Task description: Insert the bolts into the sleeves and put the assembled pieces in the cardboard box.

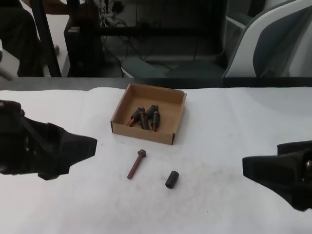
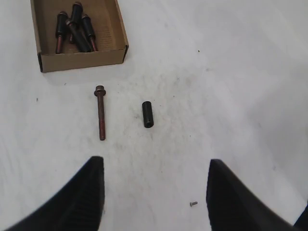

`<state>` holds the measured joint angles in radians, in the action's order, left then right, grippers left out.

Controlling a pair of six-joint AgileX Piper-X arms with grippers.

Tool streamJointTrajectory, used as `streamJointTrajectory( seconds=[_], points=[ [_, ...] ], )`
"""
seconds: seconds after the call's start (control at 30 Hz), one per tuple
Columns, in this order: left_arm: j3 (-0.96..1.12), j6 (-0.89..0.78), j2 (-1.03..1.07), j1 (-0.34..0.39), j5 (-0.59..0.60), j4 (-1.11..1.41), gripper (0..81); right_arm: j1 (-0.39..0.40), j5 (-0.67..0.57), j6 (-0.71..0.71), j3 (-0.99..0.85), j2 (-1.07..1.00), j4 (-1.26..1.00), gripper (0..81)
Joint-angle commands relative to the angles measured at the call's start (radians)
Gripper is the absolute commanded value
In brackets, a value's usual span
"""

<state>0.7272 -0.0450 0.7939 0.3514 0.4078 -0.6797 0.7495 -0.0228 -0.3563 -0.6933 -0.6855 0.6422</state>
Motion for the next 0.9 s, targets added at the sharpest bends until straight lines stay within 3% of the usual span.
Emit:
streamJointTrajectory(
  seconds=[0.0, 0.1, 0.27, 0.53, 0.87],
  points=[
    [-0.002, 0.001, -0.008, -0.001, 0.004, 0.011, 61.7, -0.004, 0.002, -0.126, -0.001, -0.027, -0.01, 68.0],
    [-0.002, 0.001, -0.008, -0.001, 0.004, 0.011, 61.7, -0.004, -0.027, -0.27, -0.005, -0.084, -0.013, 68.0],
    [-0.002, 0.001, -0.008, -0.001, 0.004, 0.011, 61.7, -0.001, -0.088, -0.38, -0.035, -0.239, -0.069, 68.0],
    [-0.002, 0.054, -0.008, -0.003, -0.116, 0.011, 61.7, 0.003, -0.089, -0.448, -0.198, -0.526, -0.072, 68.0],
    [-0.002, 0.144, -0.008, -0.003, -0.134, 0.011, 61.7, -0.011, -0.111, -0.506, -0.372, -0.868, 0.04, 68.0]
  ],
)
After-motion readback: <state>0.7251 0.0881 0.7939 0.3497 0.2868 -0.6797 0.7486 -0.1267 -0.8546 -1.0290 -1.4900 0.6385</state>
